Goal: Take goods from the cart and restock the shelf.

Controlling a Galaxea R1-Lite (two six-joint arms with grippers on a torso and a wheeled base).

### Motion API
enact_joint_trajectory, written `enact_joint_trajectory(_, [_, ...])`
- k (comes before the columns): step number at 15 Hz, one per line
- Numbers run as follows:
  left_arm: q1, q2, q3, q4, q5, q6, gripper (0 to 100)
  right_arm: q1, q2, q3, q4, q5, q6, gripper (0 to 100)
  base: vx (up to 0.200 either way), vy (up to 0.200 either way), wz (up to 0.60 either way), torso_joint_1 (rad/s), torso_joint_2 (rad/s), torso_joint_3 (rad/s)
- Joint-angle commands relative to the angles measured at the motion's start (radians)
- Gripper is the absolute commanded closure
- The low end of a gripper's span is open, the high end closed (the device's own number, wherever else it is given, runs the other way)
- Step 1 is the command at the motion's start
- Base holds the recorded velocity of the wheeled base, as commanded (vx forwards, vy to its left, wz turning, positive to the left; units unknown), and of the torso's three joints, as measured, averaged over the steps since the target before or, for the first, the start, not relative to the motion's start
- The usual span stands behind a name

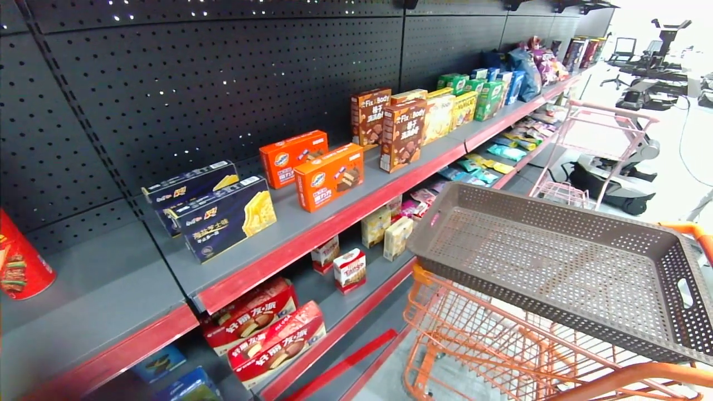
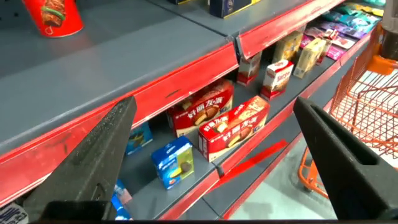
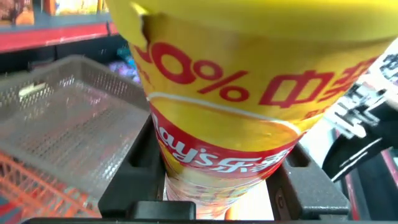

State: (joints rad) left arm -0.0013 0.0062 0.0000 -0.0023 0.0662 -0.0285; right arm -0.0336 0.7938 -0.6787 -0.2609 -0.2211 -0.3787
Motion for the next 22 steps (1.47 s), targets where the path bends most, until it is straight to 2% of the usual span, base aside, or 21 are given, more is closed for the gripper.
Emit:
enact_joint_trajectory(1, [0.000,0.001,0.000,-0.001,0.000,-0.001,0,0.000,0.025,0.001,0.003,0.000,0.000,100,0.000,0.000,0.60,0.012,0.00,-0.007])
enact_joint_trajectory(22, [0.000,0.001,0.000,-0.001,-0.009,0.001,0,0.023,0.021,0.016,0.002,0.002,-0.002,100,0.000,0.000,0.60,0.006,0.00,0.002])
